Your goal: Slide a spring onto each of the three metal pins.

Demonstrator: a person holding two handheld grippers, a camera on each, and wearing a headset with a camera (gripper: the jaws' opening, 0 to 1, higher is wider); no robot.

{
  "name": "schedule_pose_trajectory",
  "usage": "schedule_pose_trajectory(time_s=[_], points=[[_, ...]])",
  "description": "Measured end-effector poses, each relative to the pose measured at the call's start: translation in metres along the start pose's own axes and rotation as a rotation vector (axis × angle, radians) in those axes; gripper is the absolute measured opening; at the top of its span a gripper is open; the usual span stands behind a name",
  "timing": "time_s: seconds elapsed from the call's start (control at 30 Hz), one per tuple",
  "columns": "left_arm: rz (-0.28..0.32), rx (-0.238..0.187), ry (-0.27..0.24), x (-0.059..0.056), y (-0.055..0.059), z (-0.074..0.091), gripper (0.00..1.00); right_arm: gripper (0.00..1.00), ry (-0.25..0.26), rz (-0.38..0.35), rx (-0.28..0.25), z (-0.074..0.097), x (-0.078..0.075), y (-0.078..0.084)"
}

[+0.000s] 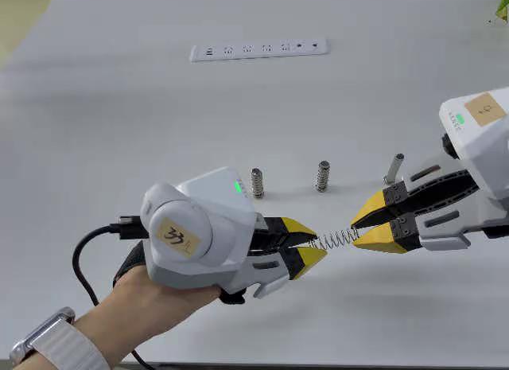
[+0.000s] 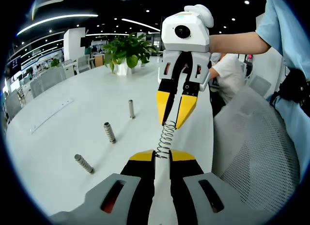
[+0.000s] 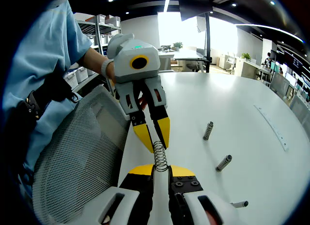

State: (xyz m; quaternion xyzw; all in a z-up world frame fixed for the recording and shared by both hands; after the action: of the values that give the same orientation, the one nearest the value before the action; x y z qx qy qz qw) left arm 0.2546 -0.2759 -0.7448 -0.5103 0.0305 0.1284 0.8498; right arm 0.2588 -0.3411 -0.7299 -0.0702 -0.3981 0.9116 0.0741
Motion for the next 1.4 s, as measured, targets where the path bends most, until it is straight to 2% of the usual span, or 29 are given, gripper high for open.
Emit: schedule_pose_trajectory(time_s=[0.2, 0.33, 0.47, 0.53, 0.63, 1.0, 1.3, 1.33, 1.4], points=[[-0.013, 0.014, 0.011, 0.001, -0.002, -0.001, 0.07, 0.07, -0.004, 0.032, 0.026, 0.001, -0.001, -0.004], [-0.033, 0.041, 0.016, 0.002, -0.003, -0.004, 0.07, 0.07, -0.009, 0.075, 0.049, 0.002, -0.003, -0.009], [-0.039, 0.074, 0.023, 0.004, -0.002, -0.006, 0.07, 0.07, -0.008, 0.102, 0.051, 0.003, -0.004, -0.016], [-0.069, 0.092, 0.025, 0.003, -0.002, -0.008, 0.07, 0.07, -0.011, 0.108, 0.047, 0.003, -0.004, -0.02], [-0.077, 0.109, 0.027, 0.004, -0.001, -0.011, 0.06, 0.07, -0.018, 0.137, 0.058, 0.002, -0.004, -0.023], [-0.07, 0.105, 0.033, 0.004, -0.001, -0.012, 0.06, 0.07, -0.014, 0.15, 0.055, 0.002, -0.01, -0.02], [-0.045, 0.081, 0.039, 0.0, 0.0, -0.015, 0.06, 0.07, -0.019, 0.173, 0.067, 0.004, -0.008, -0.017], [-0.046, 0.081, 0.039, 0.0, 0.001, -0.016, 0.06, 0.09, -0.023, 0.179, 0.067, 0.004, -0.007, -0.017], [-0.043, 0.081, 0.039, 0.0, 0.002, -0.016, 0.06, 0.2, -0.025, 0.18, 0.072, 0.004, -0.006, -0.017]])
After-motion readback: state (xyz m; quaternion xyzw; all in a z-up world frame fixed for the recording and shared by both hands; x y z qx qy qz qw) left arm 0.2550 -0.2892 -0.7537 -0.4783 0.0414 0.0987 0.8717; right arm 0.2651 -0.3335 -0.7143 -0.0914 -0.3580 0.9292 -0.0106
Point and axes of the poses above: the centre of the closed fingertips' face, and the gripper's own axes: z roughly backward along the fingers, x roughly to its left, y roughly out of its underside, the point moved 3 cm from there along z, roughly backward along the fingers, and after that the axes turned 13 degrees about y, right-handed, at the moved point
